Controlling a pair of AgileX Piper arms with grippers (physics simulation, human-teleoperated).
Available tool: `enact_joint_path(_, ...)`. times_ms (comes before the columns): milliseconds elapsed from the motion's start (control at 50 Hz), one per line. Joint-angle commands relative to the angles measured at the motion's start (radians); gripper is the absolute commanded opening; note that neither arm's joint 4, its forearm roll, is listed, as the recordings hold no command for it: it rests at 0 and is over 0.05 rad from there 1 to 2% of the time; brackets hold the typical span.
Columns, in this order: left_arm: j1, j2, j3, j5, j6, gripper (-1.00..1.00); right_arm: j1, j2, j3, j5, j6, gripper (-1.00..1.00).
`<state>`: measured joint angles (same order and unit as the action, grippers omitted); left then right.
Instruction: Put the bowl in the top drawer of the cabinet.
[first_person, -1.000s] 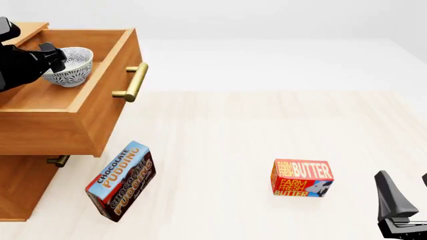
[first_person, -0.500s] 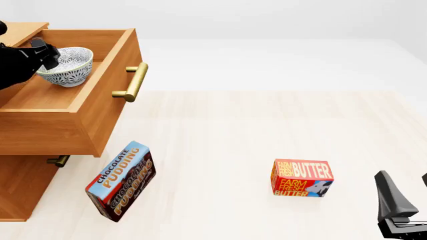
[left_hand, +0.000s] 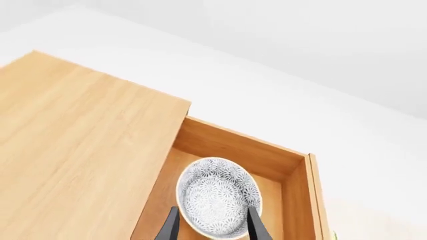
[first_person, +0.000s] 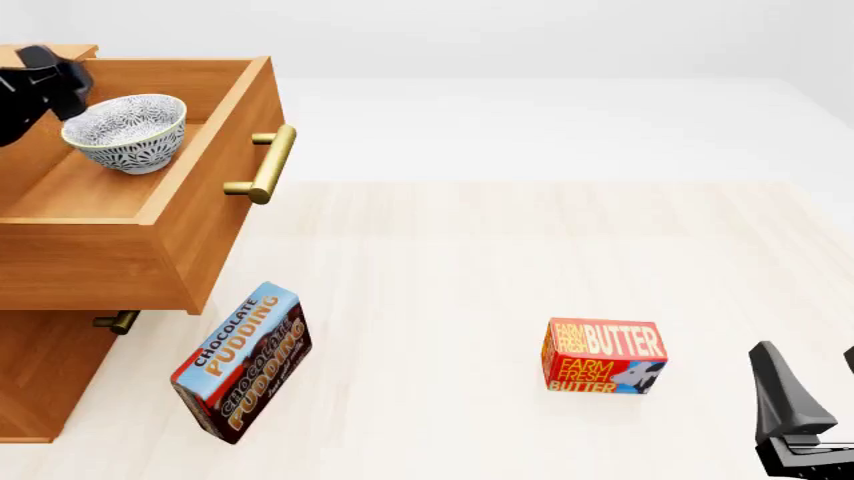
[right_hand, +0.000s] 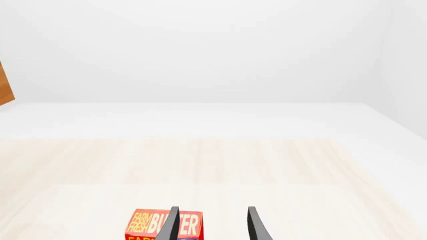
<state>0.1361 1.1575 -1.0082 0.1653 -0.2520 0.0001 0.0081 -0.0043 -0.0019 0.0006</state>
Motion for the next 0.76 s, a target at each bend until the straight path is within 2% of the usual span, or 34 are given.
enact_joint_path(20,-0.018,-0.058,0.006,0.031,0.004,1.0,0.0,0.0,0.0,0.0,0.0,1.0)
enact_joint_path(440,-0.055,-0.22,0.035,0.131,0.002,1.0,0.0,0.0,0.0,0.0,0.0,1.0)
enact_joint_path(760,-0.072,-0.294,0.047,0.181,0.006,1.0,0.0,0.0,0.0,0.0,0.0,1.0)
